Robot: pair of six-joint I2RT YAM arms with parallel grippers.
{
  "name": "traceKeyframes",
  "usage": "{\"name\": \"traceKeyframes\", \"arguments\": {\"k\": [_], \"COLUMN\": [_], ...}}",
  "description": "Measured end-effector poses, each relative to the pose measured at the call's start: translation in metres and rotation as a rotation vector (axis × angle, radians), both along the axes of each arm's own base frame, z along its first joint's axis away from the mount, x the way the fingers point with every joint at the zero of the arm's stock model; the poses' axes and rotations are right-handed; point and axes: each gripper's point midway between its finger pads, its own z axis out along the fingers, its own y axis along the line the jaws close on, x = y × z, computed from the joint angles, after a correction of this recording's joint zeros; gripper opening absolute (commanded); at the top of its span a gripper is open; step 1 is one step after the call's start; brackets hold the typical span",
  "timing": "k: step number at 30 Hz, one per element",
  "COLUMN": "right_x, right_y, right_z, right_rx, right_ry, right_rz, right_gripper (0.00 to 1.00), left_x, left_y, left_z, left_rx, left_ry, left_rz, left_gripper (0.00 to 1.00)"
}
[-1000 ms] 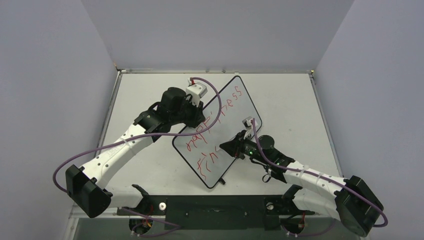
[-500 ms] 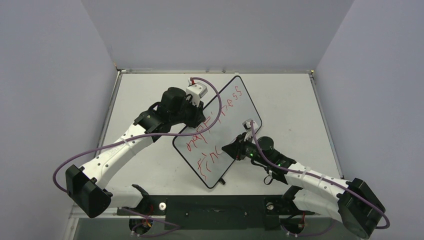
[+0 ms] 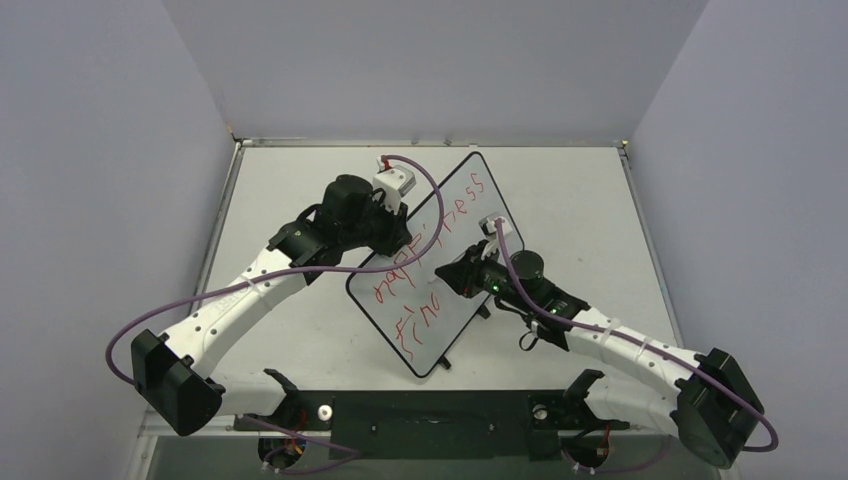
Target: Write a sentence on the whiteboard
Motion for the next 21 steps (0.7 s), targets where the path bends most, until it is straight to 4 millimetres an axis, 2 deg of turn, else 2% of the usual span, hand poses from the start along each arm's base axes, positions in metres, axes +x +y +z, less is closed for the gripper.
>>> {"name": "traceKeyframes", "arguments": {"k": [6,11,16,21], "right_x": [0.008,0.009,0.008,0.002], "right_y": [0.007,0.008,0.007,0.003], "right_z": [0.012,0.013,0.010,-0.002], "right_rx": [0.009,0.010,0.011,0.004], "right_ry": [-0.013,-0.014,-0.014,-0.003], "right_rz": [0.000,0.000,-0.002,-0.003], "right_gripper": [0.00,0.00,0.00,0.00], "left_x": [0.000,0.000,0.000,0.000], "left_y": [0.000,0.000,0.000,0.001], "left_z": [0.000,0.000,0.000,-0.001], "left_rx": [0.001,0.001,0.001,0.004], "left_ry": [0.000,0.000,0.001,0.000], "left_rz": [0.000,0.001,0.001,0.006], "left_gripper": [0.00,0.00,0.00,0.00]}}
